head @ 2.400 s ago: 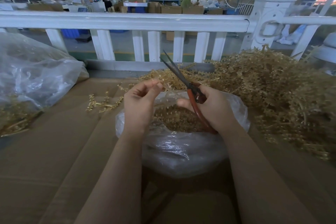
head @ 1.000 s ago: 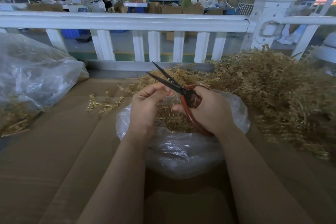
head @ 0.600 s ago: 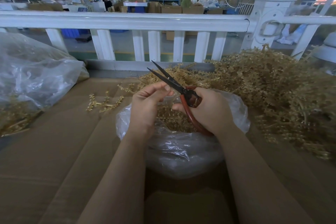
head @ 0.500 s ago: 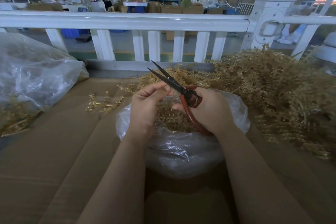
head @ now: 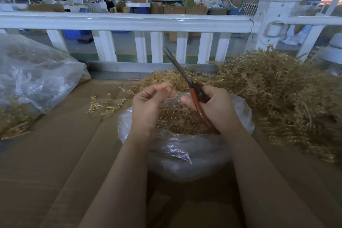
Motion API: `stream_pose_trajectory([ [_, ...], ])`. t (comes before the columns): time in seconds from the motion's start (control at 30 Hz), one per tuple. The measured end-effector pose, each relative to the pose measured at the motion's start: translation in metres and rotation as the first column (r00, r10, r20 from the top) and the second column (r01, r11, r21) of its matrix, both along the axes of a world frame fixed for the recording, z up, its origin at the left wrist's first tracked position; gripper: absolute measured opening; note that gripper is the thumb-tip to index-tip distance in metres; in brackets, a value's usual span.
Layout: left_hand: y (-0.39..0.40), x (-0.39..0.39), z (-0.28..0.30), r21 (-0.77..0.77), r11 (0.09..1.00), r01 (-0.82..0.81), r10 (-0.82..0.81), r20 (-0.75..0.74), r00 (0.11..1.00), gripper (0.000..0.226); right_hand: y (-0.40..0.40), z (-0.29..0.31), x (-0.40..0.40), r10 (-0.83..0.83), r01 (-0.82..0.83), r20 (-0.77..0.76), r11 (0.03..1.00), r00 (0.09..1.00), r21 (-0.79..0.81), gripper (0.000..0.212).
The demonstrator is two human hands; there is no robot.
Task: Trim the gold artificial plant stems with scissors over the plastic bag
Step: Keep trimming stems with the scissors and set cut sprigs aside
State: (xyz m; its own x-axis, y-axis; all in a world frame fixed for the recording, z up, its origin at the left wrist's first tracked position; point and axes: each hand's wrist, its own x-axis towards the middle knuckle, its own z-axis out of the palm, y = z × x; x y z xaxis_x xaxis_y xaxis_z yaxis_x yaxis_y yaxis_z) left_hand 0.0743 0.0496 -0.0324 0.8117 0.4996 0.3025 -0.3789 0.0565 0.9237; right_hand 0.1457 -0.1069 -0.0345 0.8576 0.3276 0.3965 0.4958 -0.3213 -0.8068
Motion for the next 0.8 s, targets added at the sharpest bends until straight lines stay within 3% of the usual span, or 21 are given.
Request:
stream_pose_trajectory([
  [0.17, -0.002, 0.001, -0.002, 0.039, 0.999, 0.019, -0.019, 0.000, 1.000, 0.007, 0.002, 0.006, 0.000, 0.095, -0.086, -0.136, 0.994, 0.986, 0.074, 0.015],
  [0.27, -0.002, 0.001, -0.002, 0.062, 0.997, 0.045, -0.045, 0.010, 0.999, 0.014, 0.002, 0.009, -0.002, 0.140, -0.126, -0.195, 0.988, 0.971, 0.085, 0.009],
  [0.4, 0.000, 0.000, -0.003, -0.040, 0.997, 0.072, -0.072, 0.003, 0.997, 0.052, -0.001, 0.008, -0.001, 0.151, -0.079, -0.267, 0.962, 0.952, 0.262, 0.009],
  [0.53, 0.000, 0.002, -0.003, -0.063, 0.996, 0.066, -0.075, -0.140, 0.987, 0.089, -0.009, 0.009, 0.001, 0.234, -0.057, -0.282, 0.852, 0.931, 0.520, 0.008],
  [0.6, -0.002, 0.002, -0.002, -0.096, 0.985, 0.145, -0.161, -0.202, 0.966, 0.086, -0.010, 0.010, 0.001, 0.308, -0.078, -0.273, 0.781, 0.911, 0.620, 0.021],
  [0.7, -0.004, 0.000, -0.001, -0.141, 0.921, 0.363, -0.388, -0.252, 0.887, 0.052, -0.009, 0.012, 0.001, 0.335, -0.084, -0.266, 0.749, 0.904, 0.657, 0.025],
  [0.8, -0.007, -0.002, 0.000, -0.118, 0.890, 0.439, -0.453, -0.319, 0.832, 0.065, -0.006, 0.012, 0.003, 0.346, -0.087, -0.274, 0.748, 0.897, 0.658, 0.034],
])
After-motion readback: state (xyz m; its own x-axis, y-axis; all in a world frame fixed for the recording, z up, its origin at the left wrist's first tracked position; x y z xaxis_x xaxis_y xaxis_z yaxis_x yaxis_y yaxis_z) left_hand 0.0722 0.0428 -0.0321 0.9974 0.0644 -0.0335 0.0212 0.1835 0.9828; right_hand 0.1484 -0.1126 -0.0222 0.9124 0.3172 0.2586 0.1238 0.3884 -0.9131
